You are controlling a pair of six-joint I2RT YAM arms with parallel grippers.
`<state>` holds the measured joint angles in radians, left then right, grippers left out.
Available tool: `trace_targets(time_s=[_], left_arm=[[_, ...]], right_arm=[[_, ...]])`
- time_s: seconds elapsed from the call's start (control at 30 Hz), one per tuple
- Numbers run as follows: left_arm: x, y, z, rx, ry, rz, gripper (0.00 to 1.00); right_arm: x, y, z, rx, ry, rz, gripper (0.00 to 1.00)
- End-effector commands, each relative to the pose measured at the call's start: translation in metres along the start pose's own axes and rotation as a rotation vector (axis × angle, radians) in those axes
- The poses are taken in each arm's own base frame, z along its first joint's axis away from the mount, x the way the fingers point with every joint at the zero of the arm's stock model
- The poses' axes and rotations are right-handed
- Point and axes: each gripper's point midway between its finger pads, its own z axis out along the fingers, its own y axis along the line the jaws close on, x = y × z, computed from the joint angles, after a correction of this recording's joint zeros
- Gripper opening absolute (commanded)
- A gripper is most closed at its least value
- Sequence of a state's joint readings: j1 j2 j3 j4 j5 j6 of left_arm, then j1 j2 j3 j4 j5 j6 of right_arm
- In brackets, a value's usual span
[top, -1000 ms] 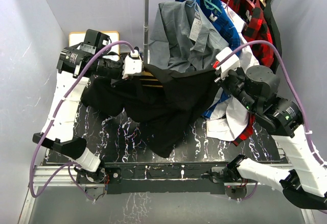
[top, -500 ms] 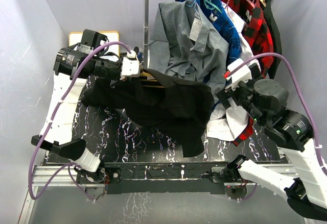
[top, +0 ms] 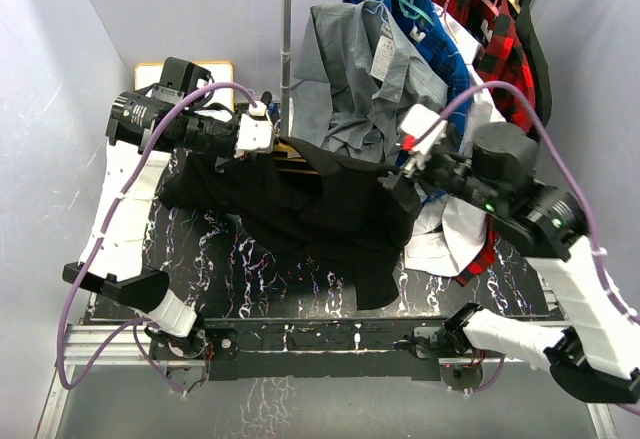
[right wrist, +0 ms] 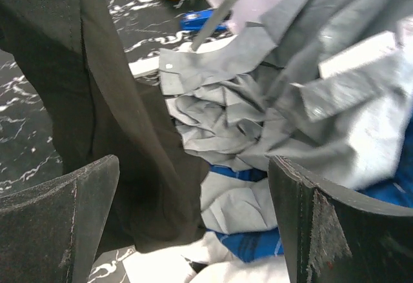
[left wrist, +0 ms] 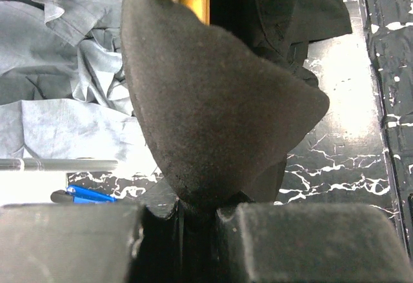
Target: Place the shirt on the hanger
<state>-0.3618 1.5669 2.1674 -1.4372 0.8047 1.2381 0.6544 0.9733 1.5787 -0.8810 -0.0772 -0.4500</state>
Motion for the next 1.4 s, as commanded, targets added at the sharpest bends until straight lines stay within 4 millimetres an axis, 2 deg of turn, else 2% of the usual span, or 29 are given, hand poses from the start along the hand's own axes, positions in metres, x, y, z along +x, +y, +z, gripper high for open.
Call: trace_targets(time_s=[0.0,0.1,0.27,0.33,0.47,0.57,0.8,1.2,1.3,1.37], left_arm=[[-0.023,-0.01,-0.001,0.032,-0.121,0.039,0.0],[-0.023,-0.012,0.002,0.048,-0.134,0.027,0.0],[-0.023,-0.009,0.007,0.063,-0.154,0.018,0.0],[-0.023,-0.008,0.009,0.068,-0.162,0.016,0.0],[-0.026,-0.005,0.014,0.081,-0.183,0.009,0.0],[-0.028,-0.003,0.019,0.09,-0.196,0.003,0.0],[-0.029,0.004,0.027,0.078,-0.203,0.008,0.0],[-0.033,0.001,0.038,0.105,-0.211,0.005,0.0],[-0.034,0.002,0.038,0.102,-0.209,0.01,0.0],[-0.034,0.002,0.037,0.101,-0.208,0.011,0.0]], right_arm=[[-0.031,0.018,0.029,-0.142,-0.141,-0.079,0.98],[-0.037,0.024,0.042,-0.191,-0.163,-0.087,0.96],[-0.027,0.043,0.063,-0.293,-0.139,-0.07,0.9],[-0.024,0.047,0.068,-0.314,-0.139,-0.061,0.8],[-0.022,0.058,0.076,-0.362,-0.154,-0.036,0.49],[-0.025,0.063,0.08,-0.392,-0.168,-0.018,0.37],[-0.037,0.072,0.089,-0.444,-0.204,0.01,0.36],[-0.057,0.082,0.106,-0.477,-0.255,0.0,0.4],[-0.05,0.085,0.11,-0.482,-0.236,0.0,0.31],[-0.042,0.088,0.112,-0.492,-0.212,0.005,0.19]])
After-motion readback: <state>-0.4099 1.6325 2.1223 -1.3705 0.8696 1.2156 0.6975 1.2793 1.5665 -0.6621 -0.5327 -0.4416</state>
